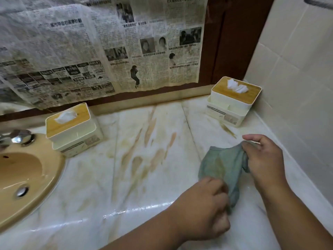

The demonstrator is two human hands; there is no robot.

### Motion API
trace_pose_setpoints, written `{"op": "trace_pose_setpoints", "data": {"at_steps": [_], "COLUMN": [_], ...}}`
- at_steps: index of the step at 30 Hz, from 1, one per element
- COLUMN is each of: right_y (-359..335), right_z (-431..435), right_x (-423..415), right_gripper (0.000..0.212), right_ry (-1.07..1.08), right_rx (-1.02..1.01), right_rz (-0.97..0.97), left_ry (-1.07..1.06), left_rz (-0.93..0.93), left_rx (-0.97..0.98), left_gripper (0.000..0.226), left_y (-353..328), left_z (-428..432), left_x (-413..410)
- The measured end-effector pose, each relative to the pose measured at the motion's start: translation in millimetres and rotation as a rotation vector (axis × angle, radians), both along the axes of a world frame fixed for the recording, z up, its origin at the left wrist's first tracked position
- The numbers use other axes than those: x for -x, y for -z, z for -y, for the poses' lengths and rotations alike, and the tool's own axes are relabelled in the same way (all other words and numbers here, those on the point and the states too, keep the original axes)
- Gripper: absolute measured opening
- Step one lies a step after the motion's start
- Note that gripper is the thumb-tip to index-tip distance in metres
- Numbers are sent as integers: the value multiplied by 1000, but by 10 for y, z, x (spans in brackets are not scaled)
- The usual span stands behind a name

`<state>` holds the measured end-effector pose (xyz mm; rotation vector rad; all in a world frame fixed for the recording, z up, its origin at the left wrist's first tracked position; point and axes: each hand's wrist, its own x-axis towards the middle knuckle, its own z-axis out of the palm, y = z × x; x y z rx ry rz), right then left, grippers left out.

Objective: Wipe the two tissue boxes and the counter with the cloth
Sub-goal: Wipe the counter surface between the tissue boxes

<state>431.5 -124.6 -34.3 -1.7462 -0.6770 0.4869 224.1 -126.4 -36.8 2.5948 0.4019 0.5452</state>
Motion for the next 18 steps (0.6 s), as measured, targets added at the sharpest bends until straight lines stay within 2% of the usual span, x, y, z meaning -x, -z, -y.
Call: {"op": "trace_pose_setpoints", "data": {"at_steps": [2,4,8,10,16,18], "right_y": [12,122,451,598,900,944], "right_z": [199,319,485,520,342,221], "right_x": [-114,-153,-74,-25,16,29], "right_gripper": [16,21,47,55,69,63], "right_ry": [13,-63,-429,-564,-670,-706], "right_rx": [24,167,522,607,560,536], "right_rz": [41,141,449,587,813,857], "left_ry": [81,108,116,102,69,18], "left_rz": [-41,-98,-187,-172,-176,-200], "left_rx": [-30,-89,-180,-202,-278,-259], "left_gripper": [12,15,21,21,13,13], "left_y": [125,315,631,651,654,671], "left_z": [79,142,259,285,339,332], "left_x": [-160,-267,-328,-313,-197,-154]}}
